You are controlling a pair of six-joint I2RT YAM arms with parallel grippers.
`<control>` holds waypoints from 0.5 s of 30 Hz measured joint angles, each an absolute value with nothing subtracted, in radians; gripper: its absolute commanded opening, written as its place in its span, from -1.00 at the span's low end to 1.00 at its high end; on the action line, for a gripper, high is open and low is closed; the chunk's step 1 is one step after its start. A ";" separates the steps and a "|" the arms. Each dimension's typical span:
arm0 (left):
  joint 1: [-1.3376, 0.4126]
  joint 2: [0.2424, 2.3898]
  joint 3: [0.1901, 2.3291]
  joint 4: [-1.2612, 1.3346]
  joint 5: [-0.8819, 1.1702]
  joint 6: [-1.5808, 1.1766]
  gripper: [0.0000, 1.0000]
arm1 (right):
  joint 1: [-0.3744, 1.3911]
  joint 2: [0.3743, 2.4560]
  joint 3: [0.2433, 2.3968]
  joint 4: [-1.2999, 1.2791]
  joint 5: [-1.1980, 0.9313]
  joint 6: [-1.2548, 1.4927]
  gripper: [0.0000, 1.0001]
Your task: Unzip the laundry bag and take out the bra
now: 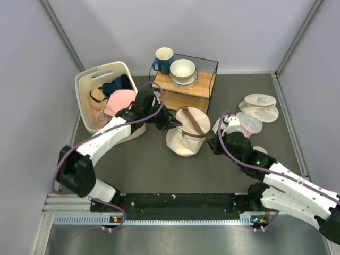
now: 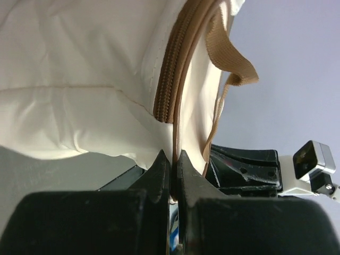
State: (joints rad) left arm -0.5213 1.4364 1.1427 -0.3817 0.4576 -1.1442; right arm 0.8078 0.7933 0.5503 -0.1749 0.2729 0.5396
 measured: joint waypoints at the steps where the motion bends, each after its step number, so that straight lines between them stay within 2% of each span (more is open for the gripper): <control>1: -0.519 1.464 1.145 -0.355 0.492 -1.124 -1.00 | 0.806 0.789 0.550 -0.188 0.266 0.533 -1.00; 3: -0.517 1.526 1.156 -0.309 0.553 -1.091 -1.00 | 0.806 0.782 0.551 -0.206 0.249 0.529 -1.00; 6: -0.516 1.646 1.211 -0.286 0.634 -1.025 -0.69 | 0.807 0.765 0.551 -0.233 0.228 0.528 -1.00; 7: -0.515 1.673 1.228 -0.291 0.645 -1.004 -0.35 | 0.808 0.762 0.551 -0.238 0.225 0.531 -1.00; 10: -0.515 1.720 1.286 -0.336 0.647 -0.935 0.21 | 0.812 0.764 0.551 -0.252 0.214 0.561 -1.00; 11: -0.515 1.719 1.301 -0.356 0.636 -0.915 0.62 | 0.814 0.767 0.551 -0.251 0.210 0.572 -1.00; 15: -0.515 1.668 1.340 -0.441 0.568 -0.854 0.73 | 0.820 0.785 0.551 -0.247 0.210 0.617 -1.00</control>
State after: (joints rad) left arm -0.5152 1.6684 1.3399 -0.4412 0.5678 -0.8536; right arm 0.8196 0.7845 0.5514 -0.2466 0.2096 0.6167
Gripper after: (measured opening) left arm 0.835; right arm 0.003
